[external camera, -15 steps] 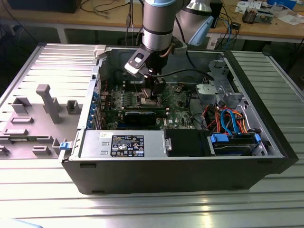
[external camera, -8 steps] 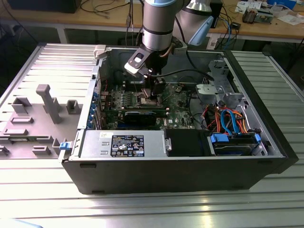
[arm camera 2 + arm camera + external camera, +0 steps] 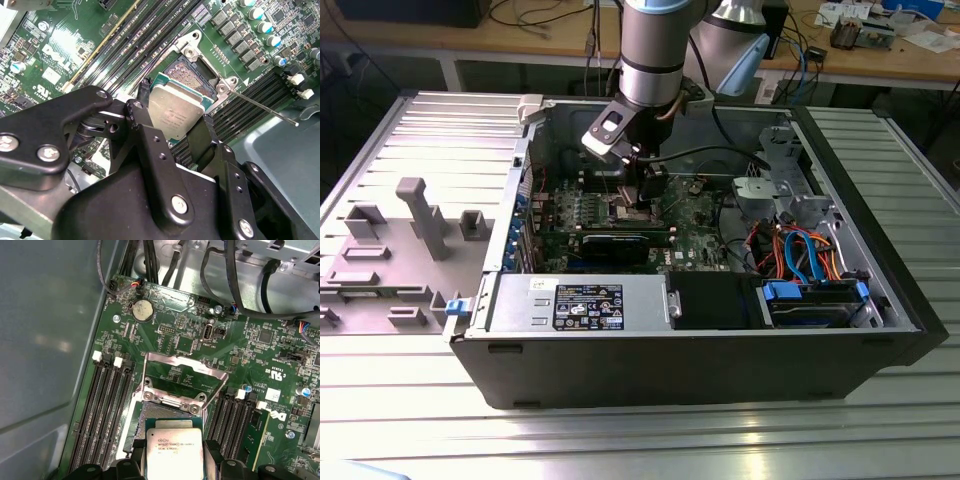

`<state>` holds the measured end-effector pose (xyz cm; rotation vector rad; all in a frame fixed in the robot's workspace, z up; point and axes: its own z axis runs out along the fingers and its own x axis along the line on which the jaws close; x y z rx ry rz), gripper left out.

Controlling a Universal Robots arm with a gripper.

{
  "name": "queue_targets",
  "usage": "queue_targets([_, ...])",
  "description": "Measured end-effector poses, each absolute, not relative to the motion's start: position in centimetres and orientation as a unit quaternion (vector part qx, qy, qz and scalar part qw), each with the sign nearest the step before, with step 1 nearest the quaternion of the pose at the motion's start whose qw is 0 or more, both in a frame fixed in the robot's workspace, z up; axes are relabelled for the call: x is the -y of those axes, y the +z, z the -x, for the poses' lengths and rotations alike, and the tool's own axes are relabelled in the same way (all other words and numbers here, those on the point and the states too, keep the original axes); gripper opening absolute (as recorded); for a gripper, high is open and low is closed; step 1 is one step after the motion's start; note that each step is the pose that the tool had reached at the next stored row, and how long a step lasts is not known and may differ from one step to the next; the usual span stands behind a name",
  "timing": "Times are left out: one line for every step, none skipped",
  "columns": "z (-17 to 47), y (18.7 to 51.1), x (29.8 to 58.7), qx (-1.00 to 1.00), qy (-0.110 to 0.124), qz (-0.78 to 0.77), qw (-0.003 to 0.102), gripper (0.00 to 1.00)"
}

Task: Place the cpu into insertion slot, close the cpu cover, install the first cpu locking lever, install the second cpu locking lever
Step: 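Place the cpu into insertion slot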

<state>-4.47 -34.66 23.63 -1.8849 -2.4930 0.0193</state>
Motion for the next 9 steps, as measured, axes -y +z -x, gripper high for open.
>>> queue_targets([4.47,23.64,34.66,0.798,0.006,0.603,0.008,0.55])
queue_targets([4.47,23.63,34.66,0.797,0.006,0.603,0.008,0.55])
queue_targets([4.47,23.64,34.66,0.797,0.006,0.603,0.008,0.55])
queue_targets([4.47,23.63,34.66,0.797,0.006,0.604,0.008,0.55])
queue_targets([4.47,23.63,34.66,0.796,0.006,0.605,0.008,0.55])
queue_targets([4.47,23.64,34.66,0.796,0.006,0.605,0.008,0.55])
queue_targets([4.47,23.64,34.66,0.795,0.006,0.607,0.008,0.55])
queue_targets([4.47,23.64,34.66,0.793,0.006,0.609,0.008,0.55])
queue_targets([4.47,23.64,34.66,0.790,0.006,0.612,0.008,0.55])
